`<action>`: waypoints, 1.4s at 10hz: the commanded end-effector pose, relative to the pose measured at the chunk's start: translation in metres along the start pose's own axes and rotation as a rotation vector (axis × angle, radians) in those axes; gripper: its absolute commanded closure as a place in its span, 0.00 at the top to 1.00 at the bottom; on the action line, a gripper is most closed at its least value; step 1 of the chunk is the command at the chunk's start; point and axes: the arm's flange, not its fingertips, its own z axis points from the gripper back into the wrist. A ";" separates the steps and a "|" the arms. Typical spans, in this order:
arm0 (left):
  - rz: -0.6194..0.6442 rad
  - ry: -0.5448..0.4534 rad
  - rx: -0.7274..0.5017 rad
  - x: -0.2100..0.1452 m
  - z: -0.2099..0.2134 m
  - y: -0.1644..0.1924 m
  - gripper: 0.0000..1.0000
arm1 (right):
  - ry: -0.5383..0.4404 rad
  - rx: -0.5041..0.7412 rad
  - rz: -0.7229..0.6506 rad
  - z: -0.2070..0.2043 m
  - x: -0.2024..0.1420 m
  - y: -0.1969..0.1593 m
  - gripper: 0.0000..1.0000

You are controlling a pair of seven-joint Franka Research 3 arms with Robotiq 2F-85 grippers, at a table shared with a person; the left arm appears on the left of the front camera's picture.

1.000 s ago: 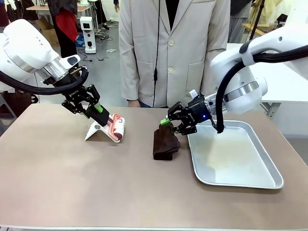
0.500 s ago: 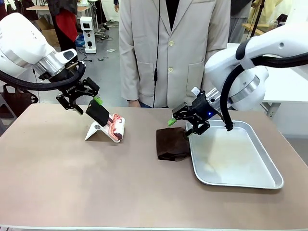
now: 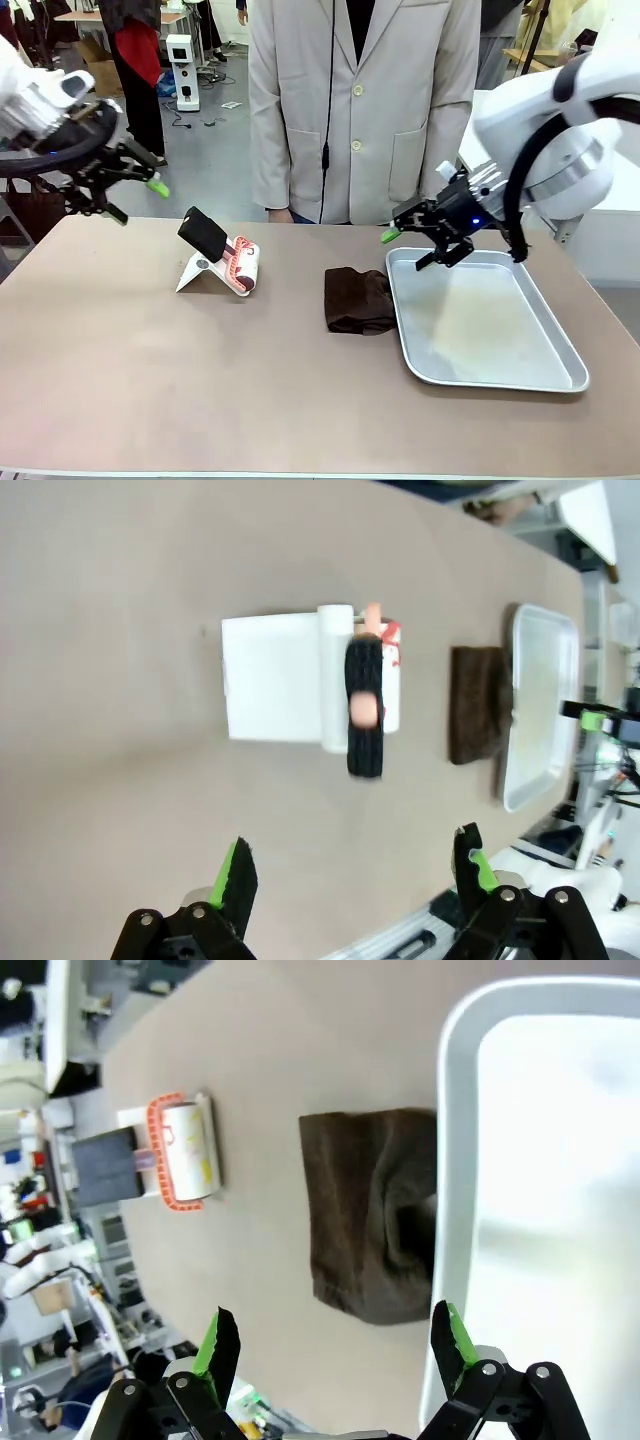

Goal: Clean the surface of the table.
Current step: Return the Lint Roller and towel to their original positions.

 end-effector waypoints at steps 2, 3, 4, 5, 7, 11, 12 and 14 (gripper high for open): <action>-0.041 0.037 -0.213 -0.058 0.033 0.034 1.00 | 0.078 0.253 -0.019 0.041 -0.021 -0.031 1.00; -0.031 0.050 -0.304 -0.071 0.036 0.056 1.00 | 0.130 0.360 -0.026 0.059 -0.030 -0.043 1.00; 0.002 0.041 -0.384 -0.078 0.033 0.076 1.00 | 0.159 0.444 -0.046 0.075 -0.038 -0.054 1.00; 0.032 0.001 -0.463 -0.086 0.029 0.096 1.00 | 0.172 0.523 -0.093 0.091 -0.046 -0.066 1.00; 0.053 -0.121 -0.615 -0.094 0.023 0.126 1.00 | 0.103 0.675 -0.143 0.118 -0.068 -0.092 1.00; 0.104 -0.073 -0.666 -0.089 0.011 0.148 1.00 | 0.024 0.691 -0.179 0.119 -0.096 -0.116 1.00; 0.076 -0.126 -0.678 -0.099 0.019 0.145 1.00 | 0.095 0.713 -0.174 0.133 -0.084 -0.121 1.00; 0.076 -0.126 -0.678 -0.099 0.019 0.145 1.00 | 0.095 0.713 -0.174 0.133 -0.084 -0.121 1.00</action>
